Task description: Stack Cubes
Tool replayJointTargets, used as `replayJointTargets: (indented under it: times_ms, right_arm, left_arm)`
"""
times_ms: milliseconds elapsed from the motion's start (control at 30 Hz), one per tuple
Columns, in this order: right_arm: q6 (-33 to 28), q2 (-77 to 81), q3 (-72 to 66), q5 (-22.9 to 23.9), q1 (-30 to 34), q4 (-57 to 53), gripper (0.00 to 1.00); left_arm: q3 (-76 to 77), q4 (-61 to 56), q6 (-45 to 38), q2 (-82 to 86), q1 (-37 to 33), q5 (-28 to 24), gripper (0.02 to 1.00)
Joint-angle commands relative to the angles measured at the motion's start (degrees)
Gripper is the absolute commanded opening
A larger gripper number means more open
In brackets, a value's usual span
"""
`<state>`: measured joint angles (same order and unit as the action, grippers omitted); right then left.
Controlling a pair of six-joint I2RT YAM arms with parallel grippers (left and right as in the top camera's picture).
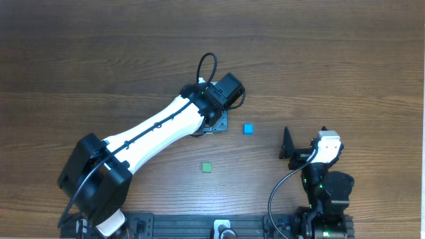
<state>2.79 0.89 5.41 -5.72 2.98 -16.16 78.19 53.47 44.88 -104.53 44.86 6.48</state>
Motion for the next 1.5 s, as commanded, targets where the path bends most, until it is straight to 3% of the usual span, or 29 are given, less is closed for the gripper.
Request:
replayJointTargets:
  times_ms: [33, 667, 800, 1000, 1033, 1267, 1500]
  right_arm:
    - [-0.3, -0.6, -0.4, -0.7, 0.3, 0.1, 0.991]
    - [-0.3, -0.6, -0.4, -0.7, 0.3, 0.1, 0.993]
    - [-0.3, -0.6, -0.4, -0.7, 0.3, 0.1, 0.993]
    - [-0.3, -0.6, -0.4, -0.7, 0.3, 0.1, 0.991]
    - [-0.3, -0.6, -0.4, -0.7, 0.3, 0.1, 0.993]
    - [-0.3, -0.6, -0.4, -0.7, 0.3, 0.1, 0.993]
    - [-0.3, -0.6, -0.4, -0.7, 0.3, 0.1, 0.991]
  left_arm:
    - [-0.4, 0.1, 0.9, -0.7, -0.5, 1.4, 0.106]
    - [-0.4, -0.1, 1.1, -3.3, -0.5, 1.5, 0.108]
    - [-0.4, -0.1, 1.1, -3.3, -0.5, 1.5, 0.163]
    - [-0.4, -0.1, 1.1, -3.3, -0.5, 1.5, 0.417]
    - [-0.4, -0.1, 1.1, -3.3, -0.5, 1.5, 0.522]
    - [-0.4, -0.3, 1.5, -3.3, -0.6, 1.6, 0.998]
    - [-0.3, -4.0, 2.1, -1.6, -3.9, 3.6, 0.998]
